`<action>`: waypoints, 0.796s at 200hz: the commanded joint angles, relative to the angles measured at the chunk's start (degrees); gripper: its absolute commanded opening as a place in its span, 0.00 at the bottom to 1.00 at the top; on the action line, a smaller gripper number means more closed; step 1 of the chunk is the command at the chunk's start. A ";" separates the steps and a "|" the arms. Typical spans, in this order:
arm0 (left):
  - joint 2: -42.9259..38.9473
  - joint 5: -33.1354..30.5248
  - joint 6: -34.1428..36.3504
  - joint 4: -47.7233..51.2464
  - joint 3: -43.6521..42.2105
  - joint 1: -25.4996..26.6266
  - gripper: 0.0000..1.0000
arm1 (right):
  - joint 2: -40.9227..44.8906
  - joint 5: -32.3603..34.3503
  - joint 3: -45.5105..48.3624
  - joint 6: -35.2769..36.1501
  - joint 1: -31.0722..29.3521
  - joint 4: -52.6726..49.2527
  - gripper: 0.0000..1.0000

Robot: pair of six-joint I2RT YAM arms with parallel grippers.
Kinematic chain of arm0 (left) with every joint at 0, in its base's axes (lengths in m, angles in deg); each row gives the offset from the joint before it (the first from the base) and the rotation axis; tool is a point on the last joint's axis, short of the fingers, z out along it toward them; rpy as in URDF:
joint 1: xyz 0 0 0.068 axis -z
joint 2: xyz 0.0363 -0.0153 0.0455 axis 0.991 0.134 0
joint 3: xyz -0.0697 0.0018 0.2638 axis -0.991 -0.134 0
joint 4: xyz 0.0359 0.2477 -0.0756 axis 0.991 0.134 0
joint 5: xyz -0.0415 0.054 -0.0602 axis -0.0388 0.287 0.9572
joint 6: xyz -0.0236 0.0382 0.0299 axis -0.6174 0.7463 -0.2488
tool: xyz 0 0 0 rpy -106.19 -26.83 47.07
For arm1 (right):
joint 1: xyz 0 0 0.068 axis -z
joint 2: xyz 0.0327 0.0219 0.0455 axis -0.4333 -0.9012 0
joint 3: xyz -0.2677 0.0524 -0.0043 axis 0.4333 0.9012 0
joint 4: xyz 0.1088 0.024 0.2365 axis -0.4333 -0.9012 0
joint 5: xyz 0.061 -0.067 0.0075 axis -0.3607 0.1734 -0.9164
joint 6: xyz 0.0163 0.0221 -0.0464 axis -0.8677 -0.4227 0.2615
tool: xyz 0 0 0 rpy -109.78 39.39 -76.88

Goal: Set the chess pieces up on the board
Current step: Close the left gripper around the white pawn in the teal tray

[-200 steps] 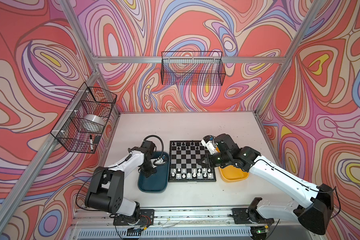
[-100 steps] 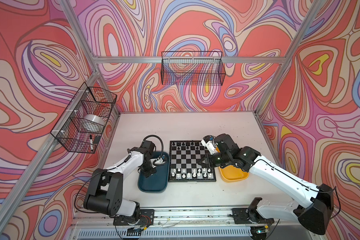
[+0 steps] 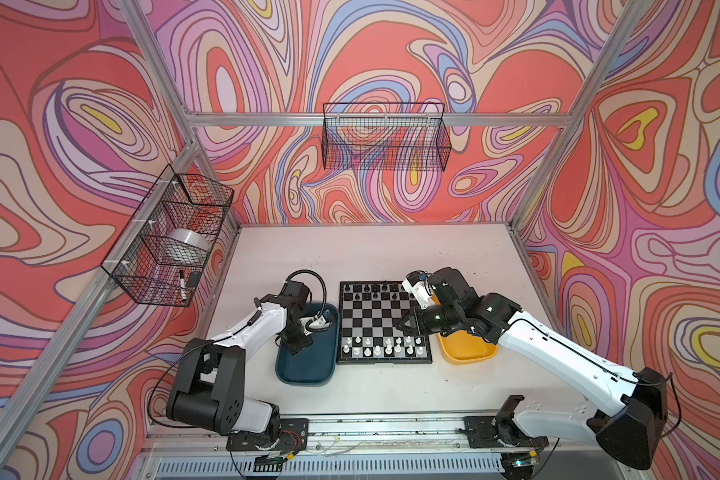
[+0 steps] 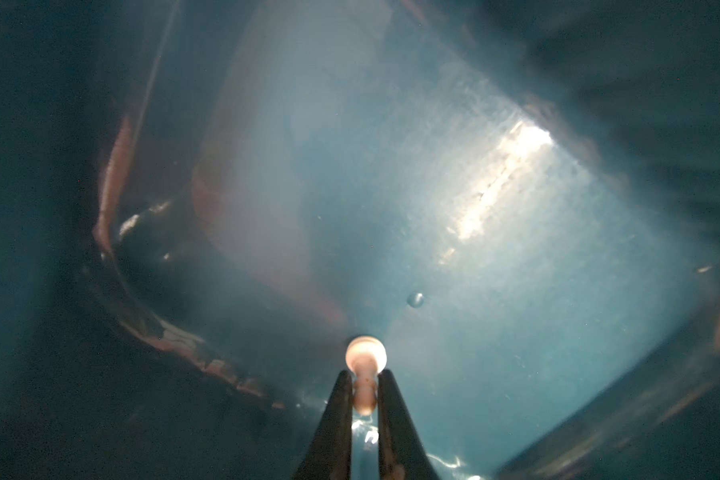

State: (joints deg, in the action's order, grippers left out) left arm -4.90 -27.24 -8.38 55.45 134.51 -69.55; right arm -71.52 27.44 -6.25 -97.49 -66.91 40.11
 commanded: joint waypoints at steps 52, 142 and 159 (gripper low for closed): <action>-1.54 -0.45 1.40 0.19 -1.39 -0.25 0.10 | 0.47 0.92 0.94 0.42 -0.25 0.34 0.16; -1.90 0.84 0.62 3.65 2.11 -0.09 0.08 | 0.48 1.19 1.55 0.51 -0.25 0.29 0.15; -2.00 1.02 0.32 4.46 3.12 0.33 0.08 | 0.48 1.10 1.73 0.52 -0.25 0.46 0.15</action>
State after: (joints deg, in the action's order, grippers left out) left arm -5.76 -27.50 -8.21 56.67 135.39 -69.55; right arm -71.52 27.79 -5.61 -97.46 -66.91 40.13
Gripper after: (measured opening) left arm 0.087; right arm 0.154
